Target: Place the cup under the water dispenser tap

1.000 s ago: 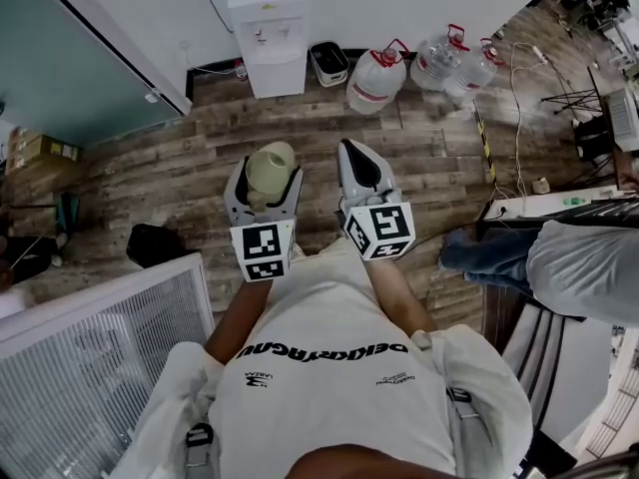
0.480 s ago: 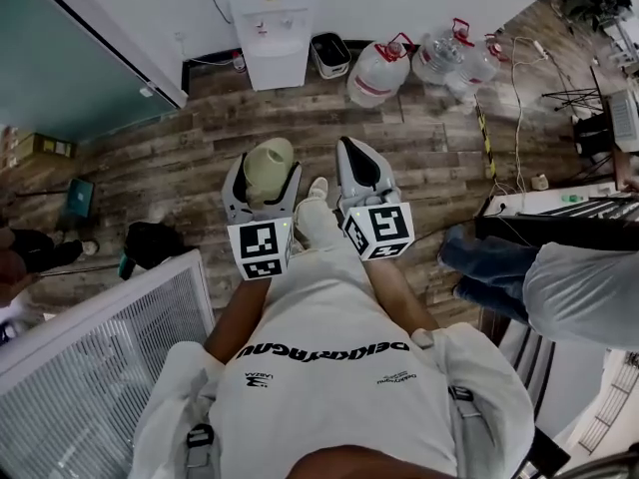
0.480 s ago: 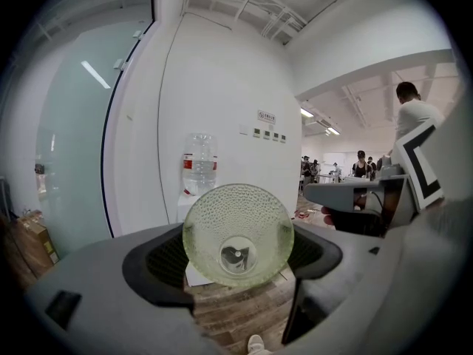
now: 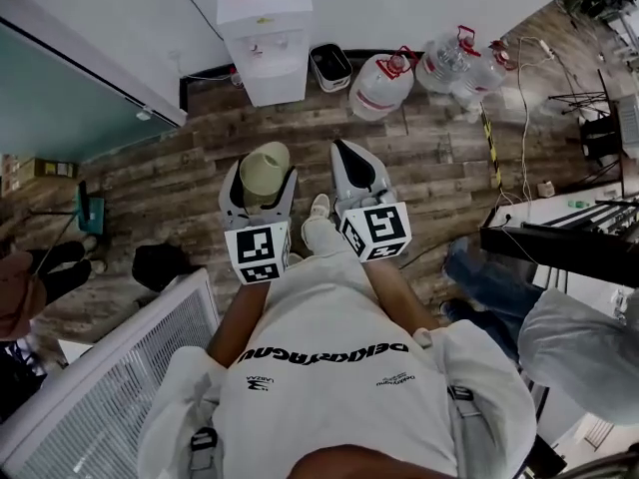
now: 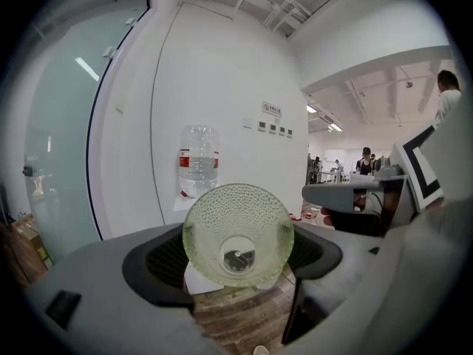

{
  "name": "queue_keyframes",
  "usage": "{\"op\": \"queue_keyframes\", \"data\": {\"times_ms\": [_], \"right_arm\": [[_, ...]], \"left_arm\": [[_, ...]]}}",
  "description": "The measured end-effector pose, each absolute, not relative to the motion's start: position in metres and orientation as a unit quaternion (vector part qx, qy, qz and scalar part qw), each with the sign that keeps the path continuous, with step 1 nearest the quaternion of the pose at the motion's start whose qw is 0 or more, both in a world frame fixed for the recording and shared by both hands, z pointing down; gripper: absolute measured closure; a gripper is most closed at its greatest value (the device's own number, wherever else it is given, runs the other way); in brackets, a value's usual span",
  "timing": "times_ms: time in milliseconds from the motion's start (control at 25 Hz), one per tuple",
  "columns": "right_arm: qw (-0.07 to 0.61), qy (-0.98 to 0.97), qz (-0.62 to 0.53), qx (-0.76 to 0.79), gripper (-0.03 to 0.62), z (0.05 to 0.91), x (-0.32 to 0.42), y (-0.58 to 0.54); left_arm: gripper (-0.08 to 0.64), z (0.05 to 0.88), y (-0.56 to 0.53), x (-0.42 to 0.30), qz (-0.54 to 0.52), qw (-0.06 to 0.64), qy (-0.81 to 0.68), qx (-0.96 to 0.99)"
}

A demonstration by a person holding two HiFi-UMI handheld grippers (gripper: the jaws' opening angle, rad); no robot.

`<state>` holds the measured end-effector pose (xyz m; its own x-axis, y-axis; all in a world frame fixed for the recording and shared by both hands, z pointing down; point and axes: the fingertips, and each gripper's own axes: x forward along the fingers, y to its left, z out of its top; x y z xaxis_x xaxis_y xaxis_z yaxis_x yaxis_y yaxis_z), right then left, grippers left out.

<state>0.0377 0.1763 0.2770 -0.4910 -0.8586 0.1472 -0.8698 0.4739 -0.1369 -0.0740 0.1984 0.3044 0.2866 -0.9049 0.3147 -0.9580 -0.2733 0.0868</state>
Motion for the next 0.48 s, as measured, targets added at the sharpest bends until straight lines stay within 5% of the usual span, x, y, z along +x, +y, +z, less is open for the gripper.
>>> {"op": "queue_keyframes", "data": {"times_ms": [480], "right_arm": [[0.035, -0.863, 0.131, 0.487, 0.594, 0.298, 0.052, 0.045]], "left_arm": [[0.184, 0.322, 0.074, -0.052, 0.139, 0.145, -0.592, 0.781]]}}
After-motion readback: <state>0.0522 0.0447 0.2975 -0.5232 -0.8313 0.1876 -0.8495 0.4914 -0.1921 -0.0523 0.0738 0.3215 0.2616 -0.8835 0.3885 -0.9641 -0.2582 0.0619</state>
